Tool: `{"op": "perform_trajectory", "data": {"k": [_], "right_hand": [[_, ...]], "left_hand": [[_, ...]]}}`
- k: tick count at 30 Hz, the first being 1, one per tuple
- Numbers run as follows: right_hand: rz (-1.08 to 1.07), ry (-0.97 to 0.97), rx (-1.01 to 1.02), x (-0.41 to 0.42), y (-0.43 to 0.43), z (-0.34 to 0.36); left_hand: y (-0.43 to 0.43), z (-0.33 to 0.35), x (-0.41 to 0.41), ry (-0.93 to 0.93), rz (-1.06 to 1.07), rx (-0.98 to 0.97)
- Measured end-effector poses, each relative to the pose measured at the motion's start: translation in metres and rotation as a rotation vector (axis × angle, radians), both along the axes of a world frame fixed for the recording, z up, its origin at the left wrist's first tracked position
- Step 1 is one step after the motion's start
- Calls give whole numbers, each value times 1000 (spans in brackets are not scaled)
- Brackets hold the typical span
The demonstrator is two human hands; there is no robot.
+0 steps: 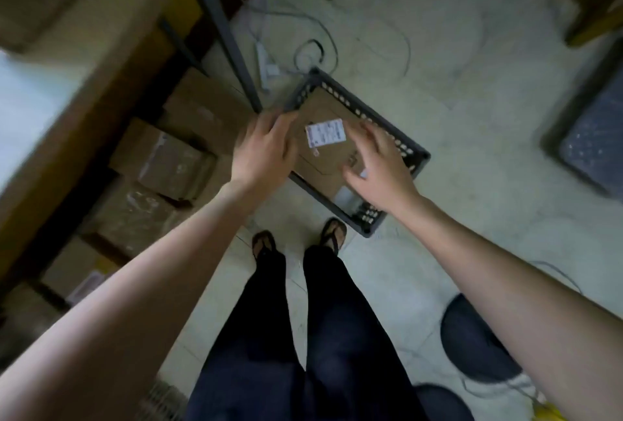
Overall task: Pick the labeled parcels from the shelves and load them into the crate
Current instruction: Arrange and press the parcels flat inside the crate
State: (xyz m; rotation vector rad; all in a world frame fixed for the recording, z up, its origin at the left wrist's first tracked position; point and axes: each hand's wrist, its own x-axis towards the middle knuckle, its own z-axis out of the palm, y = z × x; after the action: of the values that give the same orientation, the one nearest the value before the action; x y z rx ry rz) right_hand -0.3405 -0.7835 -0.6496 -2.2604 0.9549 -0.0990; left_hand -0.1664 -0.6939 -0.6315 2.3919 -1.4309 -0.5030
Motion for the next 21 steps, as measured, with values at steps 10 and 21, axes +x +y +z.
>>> {"op": "perform_trajectory", "data": {"k": [10,21], "right_hand": [[246,-181,-146,163,38,160],[350,-227,-240,250,96,238]], "left_hand": [[112,178,122,-361,290,-181],[180,221,170,-337,430,-59]]}}
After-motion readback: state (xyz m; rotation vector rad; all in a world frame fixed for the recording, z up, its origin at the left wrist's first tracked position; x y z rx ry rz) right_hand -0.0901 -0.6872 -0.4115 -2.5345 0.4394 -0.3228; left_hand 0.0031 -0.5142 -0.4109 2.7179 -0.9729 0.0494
